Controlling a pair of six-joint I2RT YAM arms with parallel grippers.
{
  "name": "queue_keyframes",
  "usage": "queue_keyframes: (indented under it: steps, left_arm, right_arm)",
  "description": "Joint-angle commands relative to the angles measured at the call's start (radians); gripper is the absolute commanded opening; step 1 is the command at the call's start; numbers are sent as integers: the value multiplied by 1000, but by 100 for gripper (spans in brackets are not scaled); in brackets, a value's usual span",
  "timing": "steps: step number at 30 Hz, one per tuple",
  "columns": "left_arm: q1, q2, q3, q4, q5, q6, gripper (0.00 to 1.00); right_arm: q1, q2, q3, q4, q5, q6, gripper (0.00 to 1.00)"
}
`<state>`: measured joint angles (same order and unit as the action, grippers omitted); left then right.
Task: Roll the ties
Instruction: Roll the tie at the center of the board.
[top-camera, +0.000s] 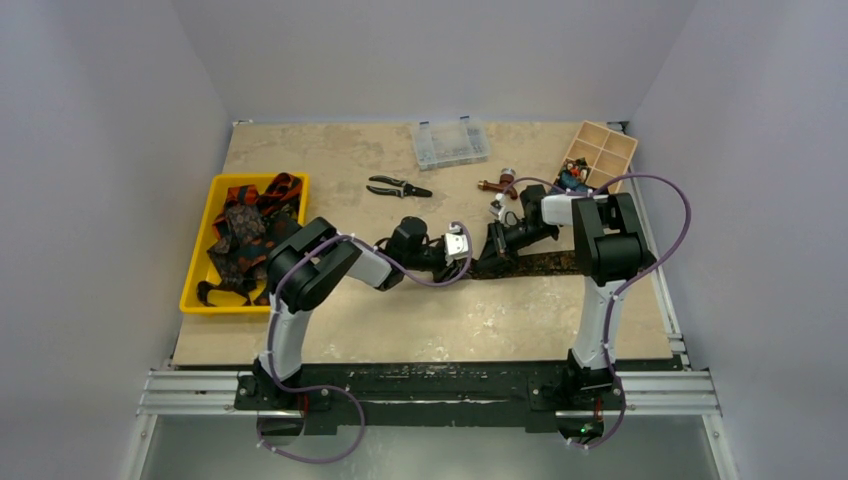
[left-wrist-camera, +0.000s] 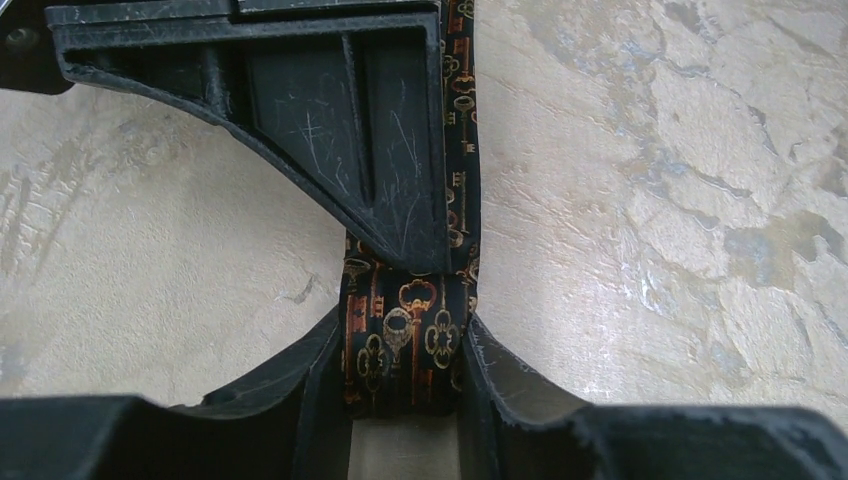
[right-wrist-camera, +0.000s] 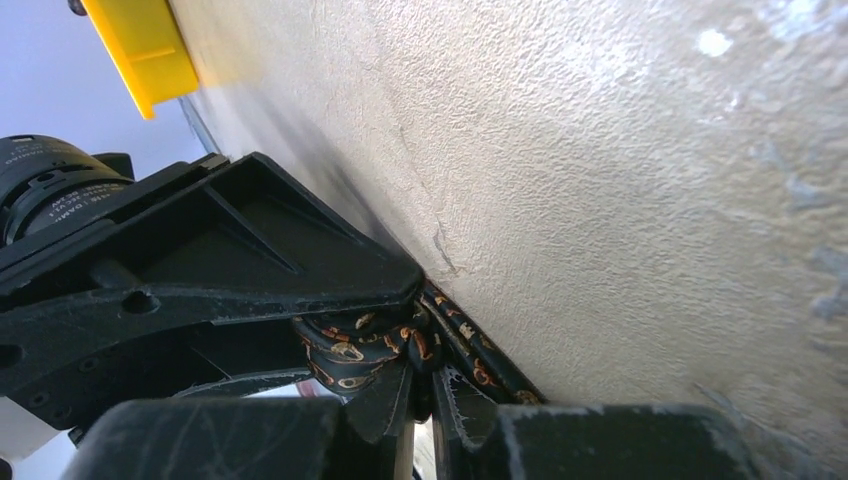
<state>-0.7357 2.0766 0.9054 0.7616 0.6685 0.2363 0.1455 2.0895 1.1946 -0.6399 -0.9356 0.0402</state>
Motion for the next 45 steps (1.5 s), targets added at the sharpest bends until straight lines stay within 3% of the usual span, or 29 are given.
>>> queue_keyframes:
  steps: [1,5,9,15,22,23,24,25,27,28,33,39,45]
  left_arm:
    - [-16,-23,0,-260,-64,85,25]
    - [-15,-75,-13,-452,-135,155,18]
    - [-16,-79,10,-579,-189,178,16]
    - [-22,-58,70,-695,-226,182,17]
    - [-31,-54,111,-750,-243,186,19]
    - [-33,-53,114,-754,-245,185,19]
    - [-33,-52,116,-756,-246,185,19]
    - [-33,-54,116,-756,-245,184,20]
    - [-34,-54,117,-758,-244,184,23]
    - [-34,-54,117,-755,-234,180,27]
    - [-6,-72,86,-640,-109,129,54]
    - [-1,-90,17,-390,-17,97,64]
    - [2,-67,-5,-202,15,60,67]
  right_arm:
    - [9,-1,-5,23,134,-85,15]
    - [-10,-88,21,-62,126,-123,35]
    - [-14,-174,10,-105,100,-136,44]
    - [22,-185,-20,-13,6,8,53]
    - [48,-111,22,-2,46,21,42]
    - [48,-101,28,-5,52,18,35]
    - [48,-96,-120,-5,61,15,27]
    - [47,-93,23,-1,68,16,17]
    - [47,-90,33,-5,86,2,2]
    - [45,-86,30,-11,101,-7,0]
    - [1,-55,7,-28,209,-35,0]
    - [-29,-14,9,-40,305,-86,0]
    - [-33,23,35,-47,345,-82,0]
